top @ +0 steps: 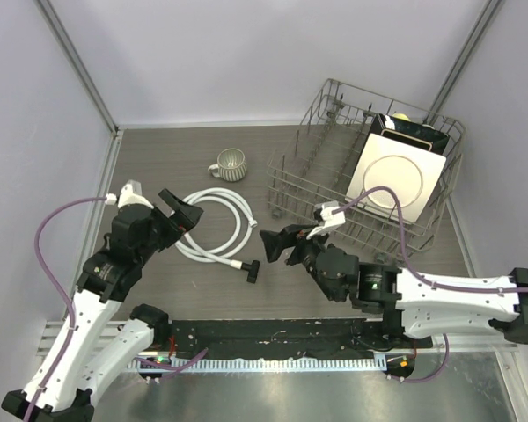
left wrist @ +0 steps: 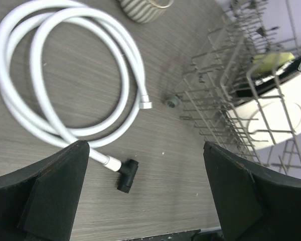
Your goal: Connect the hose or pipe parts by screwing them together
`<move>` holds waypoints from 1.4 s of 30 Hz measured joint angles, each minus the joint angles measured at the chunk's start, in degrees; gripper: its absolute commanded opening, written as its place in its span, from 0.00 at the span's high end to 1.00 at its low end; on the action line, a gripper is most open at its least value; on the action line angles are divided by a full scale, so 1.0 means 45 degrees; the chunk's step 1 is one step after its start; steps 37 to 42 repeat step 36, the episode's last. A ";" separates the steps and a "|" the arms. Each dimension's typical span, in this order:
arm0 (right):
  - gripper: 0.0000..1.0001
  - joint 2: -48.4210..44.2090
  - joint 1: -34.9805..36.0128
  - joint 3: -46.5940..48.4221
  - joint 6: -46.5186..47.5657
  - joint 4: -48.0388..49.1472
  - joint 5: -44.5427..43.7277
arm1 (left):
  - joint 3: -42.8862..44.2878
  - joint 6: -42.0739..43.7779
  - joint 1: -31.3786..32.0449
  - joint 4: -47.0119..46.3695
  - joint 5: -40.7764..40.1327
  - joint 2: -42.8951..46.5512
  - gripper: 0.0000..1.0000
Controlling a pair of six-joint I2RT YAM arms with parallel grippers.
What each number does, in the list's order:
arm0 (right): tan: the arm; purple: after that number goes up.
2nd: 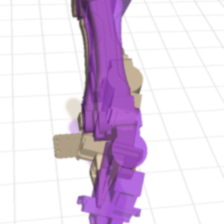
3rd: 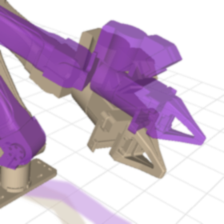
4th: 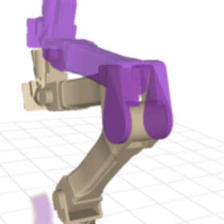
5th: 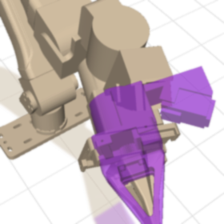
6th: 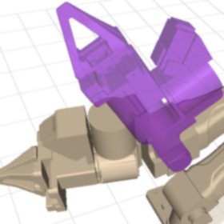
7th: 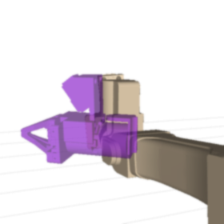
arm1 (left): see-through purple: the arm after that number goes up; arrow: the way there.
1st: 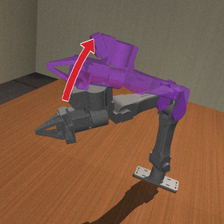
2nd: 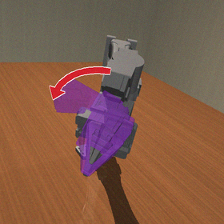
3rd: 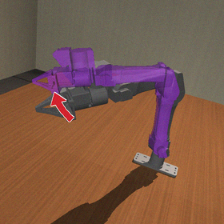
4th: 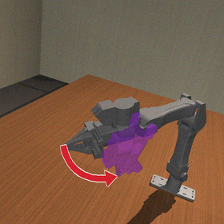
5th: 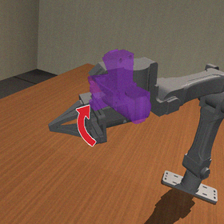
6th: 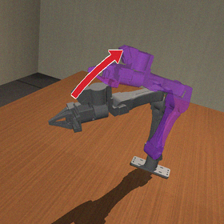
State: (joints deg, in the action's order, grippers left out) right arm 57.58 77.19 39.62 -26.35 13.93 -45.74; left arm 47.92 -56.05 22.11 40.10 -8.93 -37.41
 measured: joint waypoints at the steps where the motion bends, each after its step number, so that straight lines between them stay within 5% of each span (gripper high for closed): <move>1: 0.09 -0.0233 0.0015 0.0476 -0.0656 -0.1311 -0.0437 | 0.0223 0.0267 0.0000 -0.0058 0.0146 -0.0005 0.00; 8: 0.05 -0.1637 -0.0010 0.2288 -0.5119 -0.9102 -0.2506 | 0.0593 0.2414 0.0000 -0.1530 0.1953 0.0617 0.00; 12: 0.05 -0.2735 -0.0010 0.2817 -0.5989 -1.1060 -0.2783 | 0.0529 0.3643 0.0000 -0.2157 0.2846 0.1292 0.00; 29: 0.05 -0.5124 -0.0010 0.3094 -0.3555 -0.9772 -0.1457 | 0.0389 0.4478 0.0000 -0.2594 0.3225 0.2895 0.00; 42: 0.04 -0.4964 -0.0010 0.3079 -0.3104 -0.9282 -0.1224 | 0.0389 0.4478 0.0000 -0.2594 0.3089 0.3031 0.00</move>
